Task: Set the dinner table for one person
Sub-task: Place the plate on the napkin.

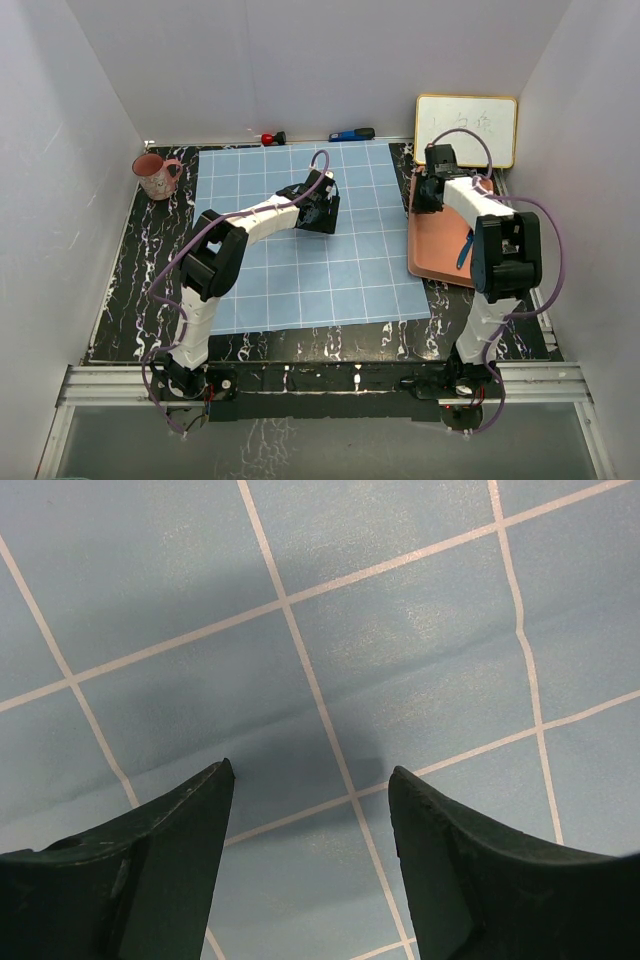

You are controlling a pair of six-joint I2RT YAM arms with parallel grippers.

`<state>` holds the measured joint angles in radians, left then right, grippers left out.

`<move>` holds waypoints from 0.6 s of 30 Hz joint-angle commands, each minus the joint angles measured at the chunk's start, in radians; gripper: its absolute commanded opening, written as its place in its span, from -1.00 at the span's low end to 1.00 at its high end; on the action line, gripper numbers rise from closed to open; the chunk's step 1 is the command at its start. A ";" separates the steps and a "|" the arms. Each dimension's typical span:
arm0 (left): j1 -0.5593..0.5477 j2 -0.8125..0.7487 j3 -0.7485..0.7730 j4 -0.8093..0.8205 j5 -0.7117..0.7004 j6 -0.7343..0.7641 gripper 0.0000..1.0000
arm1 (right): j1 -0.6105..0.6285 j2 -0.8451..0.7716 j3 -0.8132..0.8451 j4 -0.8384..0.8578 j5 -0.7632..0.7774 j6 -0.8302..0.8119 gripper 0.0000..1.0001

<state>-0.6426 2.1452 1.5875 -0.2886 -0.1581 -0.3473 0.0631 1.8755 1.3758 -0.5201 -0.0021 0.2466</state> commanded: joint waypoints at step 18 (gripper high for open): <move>0.017 -0.079 -0.013 -0.005 -0.006 0.013 0.26 | 0.182 0.112 0.207 0.075 -0.175 0.022 -1.00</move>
<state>-0.6334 2.1452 1.5875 -0.2878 -0.1581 -0.3405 0.2073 1.9614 1.5185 -0.5266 -0.0990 0.2687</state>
